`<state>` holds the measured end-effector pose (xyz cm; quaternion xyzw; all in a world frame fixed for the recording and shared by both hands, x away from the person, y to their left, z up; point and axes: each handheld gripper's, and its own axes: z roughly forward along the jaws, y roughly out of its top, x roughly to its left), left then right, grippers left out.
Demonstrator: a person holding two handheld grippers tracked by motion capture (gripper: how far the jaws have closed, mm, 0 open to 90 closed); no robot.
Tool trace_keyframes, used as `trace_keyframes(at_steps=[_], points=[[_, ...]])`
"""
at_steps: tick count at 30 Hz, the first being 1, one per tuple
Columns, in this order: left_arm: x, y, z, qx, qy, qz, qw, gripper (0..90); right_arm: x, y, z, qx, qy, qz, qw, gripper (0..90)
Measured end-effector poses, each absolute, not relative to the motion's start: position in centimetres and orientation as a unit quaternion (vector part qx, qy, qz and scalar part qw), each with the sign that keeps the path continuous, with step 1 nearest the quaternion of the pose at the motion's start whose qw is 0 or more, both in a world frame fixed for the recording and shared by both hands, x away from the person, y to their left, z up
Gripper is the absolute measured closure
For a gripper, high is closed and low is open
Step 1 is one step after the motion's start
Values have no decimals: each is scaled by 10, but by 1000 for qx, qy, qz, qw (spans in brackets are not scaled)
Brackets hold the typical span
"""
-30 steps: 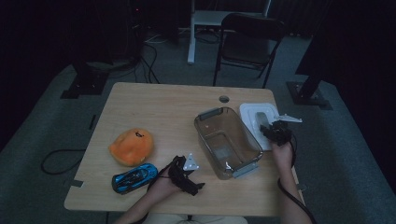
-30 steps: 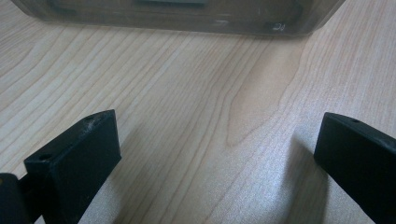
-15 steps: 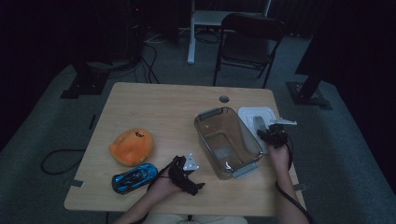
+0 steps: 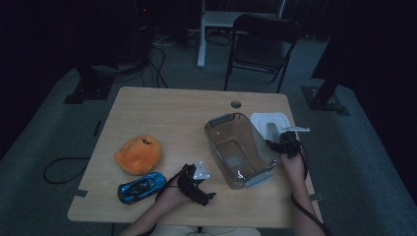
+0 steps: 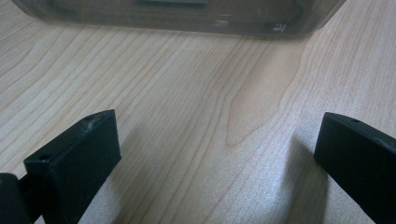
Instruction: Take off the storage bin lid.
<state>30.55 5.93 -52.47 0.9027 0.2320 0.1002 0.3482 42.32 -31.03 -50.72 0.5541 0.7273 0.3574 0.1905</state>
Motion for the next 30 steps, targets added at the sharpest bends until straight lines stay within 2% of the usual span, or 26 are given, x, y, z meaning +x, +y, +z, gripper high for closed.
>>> trace_keyframes(at_steps=[4,7,13,23,30], points=[[307,59,-523,899,250,96,347,8,417,-310,-507,531,744,368,168,128],[313,60,-520,896,268,88,343,8,411,-312,-506,526,748,369,168,131],[325,58,-512,881,297,121,347,9,400,-315,-503,515,749,384,163,135],[338,51,-501,879,300,140,344,9,385,-300,-495,477,762,405,169,146],[344,54,-498,882,301,143,333,9,374,-288,-494,457,773,412,156,145]])
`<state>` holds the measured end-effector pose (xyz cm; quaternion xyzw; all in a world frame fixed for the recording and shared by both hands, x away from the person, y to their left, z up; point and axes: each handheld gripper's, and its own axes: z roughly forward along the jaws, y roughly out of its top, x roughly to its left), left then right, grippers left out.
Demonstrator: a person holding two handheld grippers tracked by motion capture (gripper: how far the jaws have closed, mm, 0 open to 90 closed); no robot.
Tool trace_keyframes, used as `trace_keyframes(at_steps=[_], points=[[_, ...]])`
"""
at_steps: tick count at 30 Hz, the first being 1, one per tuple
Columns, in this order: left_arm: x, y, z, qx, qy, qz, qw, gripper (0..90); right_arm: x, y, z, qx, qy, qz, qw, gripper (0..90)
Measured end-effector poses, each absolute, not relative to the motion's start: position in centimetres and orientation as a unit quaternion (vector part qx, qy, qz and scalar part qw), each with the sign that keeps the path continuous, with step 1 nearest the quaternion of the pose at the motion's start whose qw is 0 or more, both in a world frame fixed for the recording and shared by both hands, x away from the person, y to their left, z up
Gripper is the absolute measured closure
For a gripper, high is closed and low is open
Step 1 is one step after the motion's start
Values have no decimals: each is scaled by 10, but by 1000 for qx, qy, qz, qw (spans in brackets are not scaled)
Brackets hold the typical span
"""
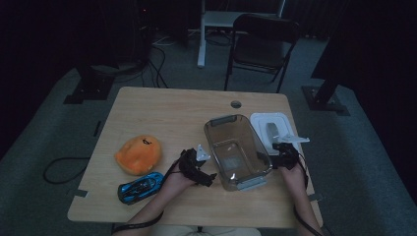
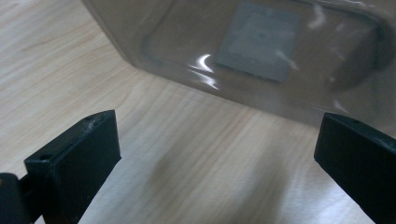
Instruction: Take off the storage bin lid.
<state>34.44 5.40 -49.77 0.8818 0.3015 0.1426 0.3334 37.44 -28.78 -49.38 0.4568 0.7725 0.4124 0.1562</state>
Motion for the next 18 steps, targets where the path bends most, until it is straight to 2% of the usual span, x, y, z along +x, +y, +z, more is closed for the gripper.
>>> trace_keyframes(at_steps=[18], points=[[356,81,-497,890,312,157,294,9,349,-264,-506,433,788,417,129,151]])
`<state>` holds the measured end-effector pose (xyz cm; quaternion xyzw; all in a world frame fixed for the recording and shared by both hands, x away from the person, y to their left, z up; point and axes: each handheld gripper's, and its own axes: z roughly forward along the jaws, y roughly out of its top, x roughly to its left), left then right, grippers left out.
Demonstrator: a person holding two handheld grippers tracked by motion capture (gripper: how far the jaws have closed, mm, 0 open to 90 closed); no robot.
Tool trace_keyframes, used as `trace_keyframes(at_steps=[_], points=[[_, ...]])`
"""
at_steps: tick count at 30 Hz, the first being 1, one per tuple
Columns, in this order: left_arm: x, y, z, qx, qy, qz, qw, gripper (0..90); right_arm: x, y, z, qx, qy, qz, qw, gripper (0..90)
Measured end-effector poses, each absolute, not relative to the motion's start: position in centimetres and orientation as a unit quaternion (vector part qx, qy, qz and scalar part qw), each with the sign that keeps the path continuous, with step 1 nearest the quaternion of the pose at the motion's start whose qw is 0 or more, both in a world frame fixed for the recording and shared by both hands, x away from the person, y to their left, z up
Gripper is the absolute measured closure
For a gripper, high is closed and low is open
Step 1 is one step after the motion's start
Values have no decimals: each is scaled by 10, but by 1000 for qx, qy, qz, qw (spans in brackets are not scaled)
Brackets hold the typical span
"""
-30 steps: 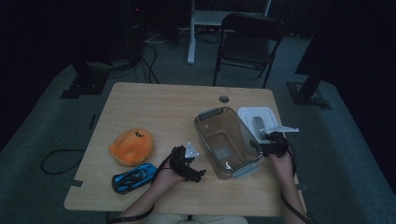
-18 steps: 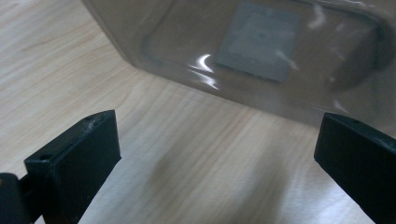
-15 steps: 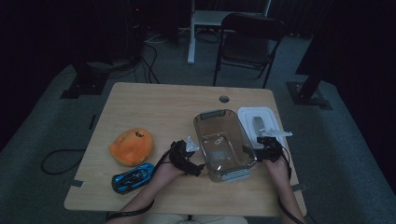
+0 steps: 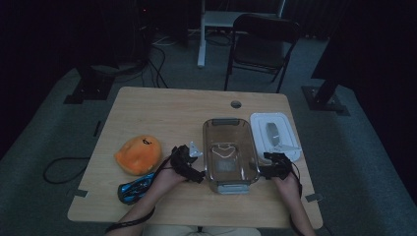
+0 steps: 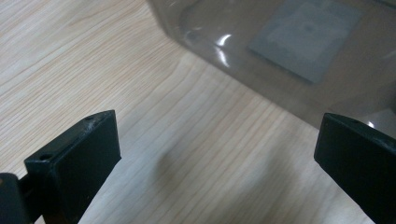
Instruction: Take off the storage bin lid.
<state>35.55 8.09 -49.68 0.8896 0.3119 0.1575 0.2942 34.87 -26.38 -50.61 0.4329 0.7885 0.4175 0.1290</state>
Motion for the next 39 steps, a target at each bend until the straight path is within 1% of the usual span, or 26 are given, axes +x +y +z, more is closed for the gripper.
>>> trace_keyframes(at_steps=[7,11,19,24,26,30,34,39], points=[[364,93,-494,887,325,158,286,9,344,-253,-509,425,793,420,118,163],[369,101,-491,880,345,163,284,9,342,-245,-509,412,805,412,115,164],[377,118,-477,867,373,178,278,9,339,-231,-512,400,810,416,102,163],[376,127,-465,864,382,177,277,9,338,-228,-514,399,810,418,99,163],[375,132,-461,859,387,180,282,9,338,-228,-514,397,802,438,88,143],[373,137,-452,857,387,200,276,24,338,-222,-514,397,806,428,94,138],[373,147,-445,853,393,208,274,29,338,-218,-514,398,807,426,93,136],[373,167,-433,840,405,217,287,29,339,-212,-515,392,813,421,95,134]])
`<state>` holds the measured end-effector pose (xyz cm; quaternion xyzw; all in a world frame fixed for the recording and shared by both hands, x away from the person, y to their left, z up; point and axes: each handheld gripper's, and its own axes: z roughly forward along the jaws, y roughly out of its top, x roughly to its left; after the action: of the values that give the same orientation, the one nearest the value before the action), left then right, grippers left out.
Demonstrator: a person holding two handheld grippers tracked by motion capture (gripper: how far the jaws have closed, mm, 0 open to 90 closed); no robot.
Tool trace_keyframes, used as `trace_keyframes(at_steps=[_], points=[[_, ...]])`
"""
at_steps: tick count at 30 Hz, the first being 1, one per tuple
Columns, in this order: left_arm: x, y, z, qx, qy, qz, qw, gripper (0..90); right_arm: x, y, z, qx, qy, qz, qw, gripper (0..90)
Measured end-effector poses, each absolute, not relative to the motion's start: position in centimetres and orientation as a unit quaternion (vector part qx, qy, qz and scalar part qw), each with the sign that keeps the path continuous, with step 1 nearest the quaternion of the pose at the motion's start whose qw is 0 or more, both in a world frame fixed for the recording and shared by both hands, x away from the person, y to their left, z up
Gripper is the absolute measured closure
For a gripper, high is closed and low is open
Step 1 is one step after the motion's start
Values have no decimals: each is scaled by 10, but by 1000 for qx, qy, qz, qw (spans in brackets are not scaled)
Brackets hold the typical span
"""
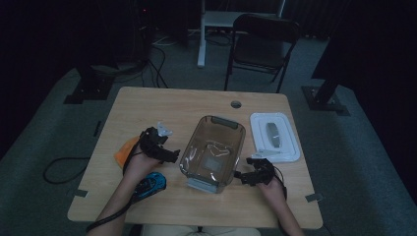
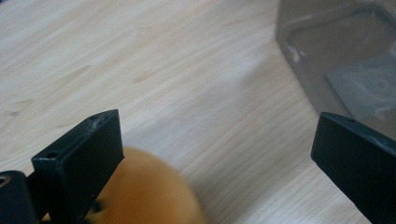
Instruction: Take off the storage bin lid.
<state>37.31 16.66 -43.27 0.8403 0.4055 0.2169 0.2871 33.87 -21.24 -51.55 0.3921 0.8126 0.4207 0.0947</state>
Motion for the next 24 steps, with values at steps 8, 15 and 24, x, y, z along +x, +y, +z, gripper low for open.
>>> trace_keyframes(at_steps=[8,15,24], points=[[365,197,-413,826,409,221,318,3,335,-215,-517,393,819,405,105,132],[355,214,-405,826,396,230,328,3,327,-226,-517,399,817,403,108,131],[345,247,-417,831,422,232,279,3,304,-247,-519,406,819,390,111,134]])
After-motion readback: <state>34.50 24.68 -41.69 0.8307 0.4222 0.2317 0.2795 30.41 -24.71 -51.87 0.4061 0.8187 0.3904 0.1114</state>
